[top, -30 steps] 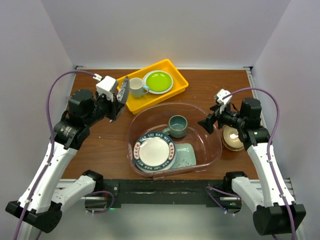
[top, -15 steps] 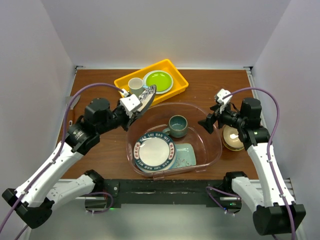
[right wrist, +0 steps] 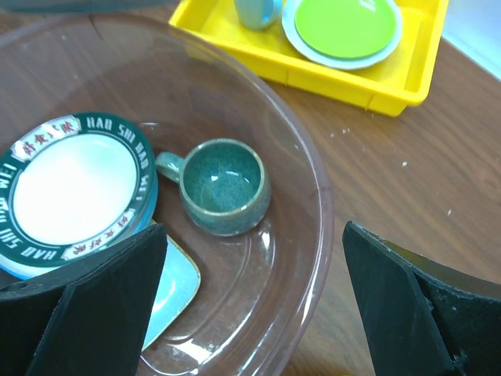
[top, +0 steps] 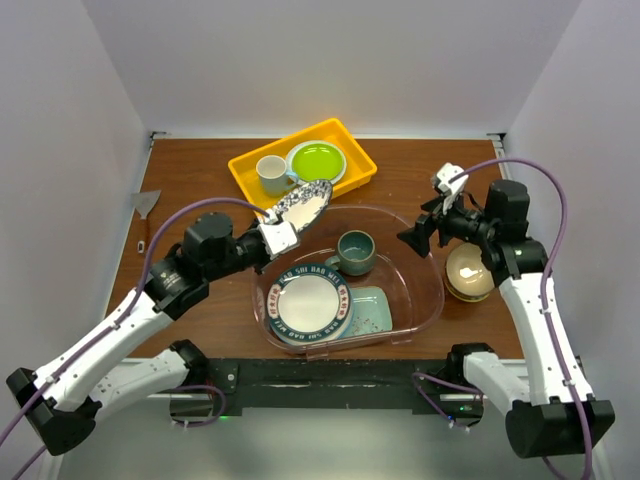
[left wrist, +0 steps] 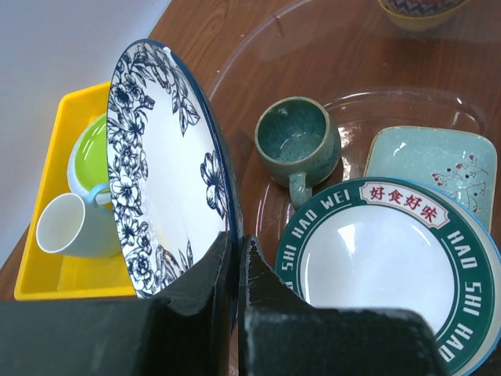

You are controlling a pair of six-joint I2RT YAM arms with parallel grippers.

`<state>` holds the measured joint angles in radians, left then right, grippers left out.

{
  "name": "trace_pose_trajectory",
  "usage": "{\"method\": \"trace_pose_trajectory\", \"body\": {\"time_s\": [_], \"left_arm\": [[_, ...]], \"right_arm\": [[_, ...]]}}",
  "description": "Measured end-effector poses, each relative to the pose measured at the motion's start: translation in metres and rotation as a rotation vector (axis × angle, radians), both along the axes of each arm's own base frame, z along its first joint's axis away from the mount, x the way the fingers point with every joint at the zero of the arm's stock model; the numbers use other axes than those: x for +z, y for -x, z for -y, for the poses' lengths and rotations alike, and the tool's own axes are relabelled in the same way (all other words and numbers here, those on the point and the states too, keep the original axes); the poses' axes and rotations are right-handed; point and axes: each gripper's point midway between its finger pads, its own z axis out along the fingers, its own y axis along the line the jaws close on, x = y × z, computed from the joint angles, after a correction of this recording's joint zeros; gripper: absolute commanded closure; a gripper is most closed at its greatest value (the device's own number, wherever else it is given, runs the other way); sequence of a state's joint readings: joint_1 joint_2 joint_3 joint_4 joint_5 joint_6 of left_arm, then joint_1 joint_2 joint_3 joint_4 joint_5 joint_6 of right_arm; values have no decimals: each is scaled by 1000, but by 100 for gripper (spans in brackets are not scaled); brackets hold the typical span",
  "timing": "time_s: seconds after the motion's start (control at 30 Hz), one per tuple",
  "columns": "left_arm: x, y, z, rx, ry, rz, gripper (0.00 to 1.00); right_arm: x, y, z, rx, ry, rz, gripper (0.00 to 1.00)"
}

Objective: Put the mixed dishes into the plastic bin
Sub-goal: Pick up the plate at the center of the board.

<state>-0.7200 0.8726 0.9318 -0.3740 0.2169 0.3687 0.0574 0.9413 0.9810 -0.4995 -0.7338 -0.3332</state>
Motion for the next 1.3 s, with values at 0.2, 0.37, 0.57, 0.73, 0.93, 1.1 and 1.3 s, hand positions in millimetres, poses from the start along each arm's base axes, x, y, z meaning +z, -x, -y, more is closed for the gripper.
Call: {"method": "trace_pose_trajectory", "body": {"time_s": [0.2,0.37,0.57,0.73,0.93,1.1,1.3], "left_arm": [[-11,3,8,-44,-34,64,100],[-16,6,16,-70,-49,109,100],[-18,13,28,-100,-66,167,100],[-20,22,40,-131,-79,208,100],[-24,28,58,-153,-111,246,100],[-30,32,69,-161,-148,276,100],[-30,36,79,-163,-170,321,100]], "right_arm": [[29,4,-7,57,-18,-3,1],[45,11,-15,110,-43,-28,1],[52,20,-20,150,-71,-58,1],[55,25,-23,166,-92,-82,1],[58,28,-25,169,-109,-95,1],[61,28,-26,159,-126,-110,1],[63,29,-27,135,-167,-158,1]]}}
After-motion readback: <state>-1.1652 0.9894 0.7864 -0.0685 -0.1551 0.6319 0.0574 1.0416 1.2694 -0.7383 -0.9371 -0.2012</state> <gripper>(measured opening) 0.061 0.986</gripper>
